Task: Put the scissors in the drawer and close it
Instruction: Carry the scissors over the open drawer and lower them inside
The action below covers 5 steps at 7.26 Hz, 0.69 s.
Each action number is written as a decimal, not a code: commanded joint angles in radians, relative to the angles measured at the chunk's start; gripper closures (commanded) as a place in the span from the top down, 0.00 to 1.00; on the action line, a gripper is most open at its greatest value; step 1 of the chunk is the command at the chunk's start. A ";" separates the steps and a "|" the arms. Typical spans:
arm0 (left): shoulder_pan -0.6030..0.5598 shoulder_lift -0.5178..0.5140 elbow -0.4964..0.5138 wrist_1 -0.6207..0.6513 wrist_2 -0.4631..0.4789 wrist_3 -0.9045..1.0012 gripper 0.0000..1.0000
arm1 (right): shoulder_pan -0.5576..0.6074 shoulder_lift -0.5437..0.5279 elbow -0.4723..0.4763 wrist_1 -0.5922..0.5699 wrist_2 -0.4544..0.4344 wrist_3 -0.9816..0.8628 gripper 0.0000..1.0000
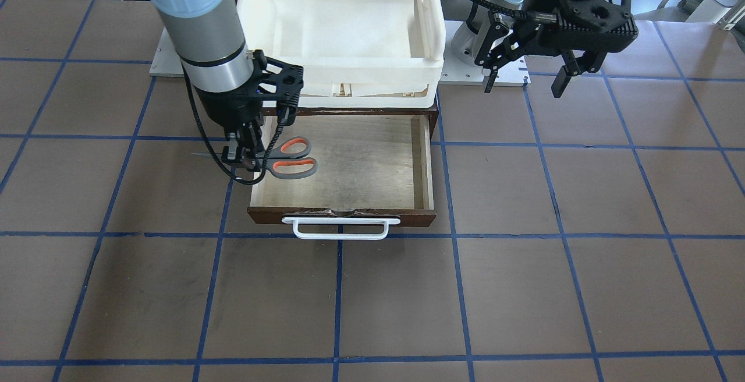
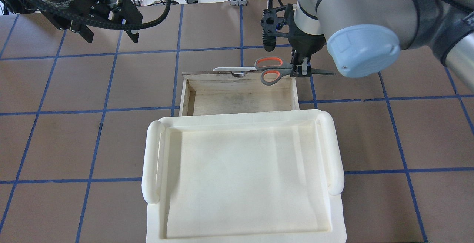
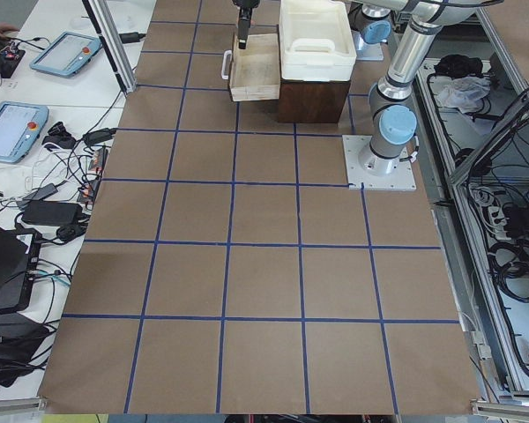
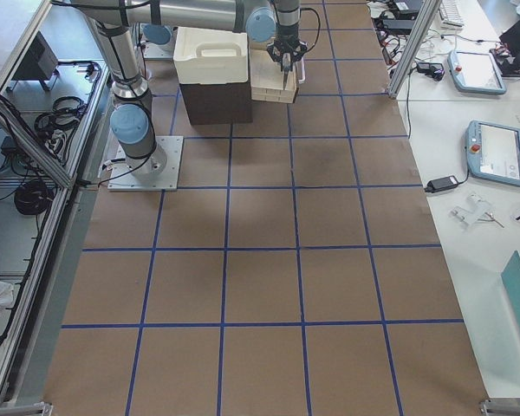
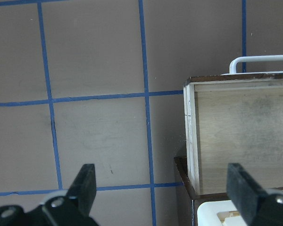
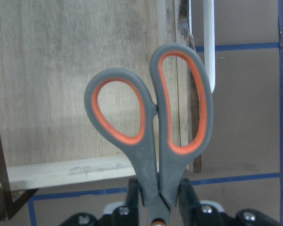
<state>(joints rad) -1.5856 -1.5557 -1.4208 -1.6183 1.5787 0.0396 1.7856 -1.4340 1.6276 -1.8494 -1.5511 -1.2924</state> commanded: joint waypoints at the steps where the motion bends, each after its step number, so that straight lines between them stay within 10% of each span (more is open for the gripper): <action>1: 0.009 0.003 -0.001 -0.002 0.000 0.002 1.00 | 0.087 0.056 -0.038 -0.017 -0.003 0.059 0.15; 5: 0.007 0.003 -0.001 -0.002 0.001 0.000 1.00 | 0.213 0.122 -0.040 -0.080 -0.004 0.168 0.17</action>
<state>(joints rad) -1.5783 -1.5524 -1.4220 -1.6199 1.5789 0.0399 1.9697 -1.3426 1.5872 -1.9010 -1.5550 -1.1422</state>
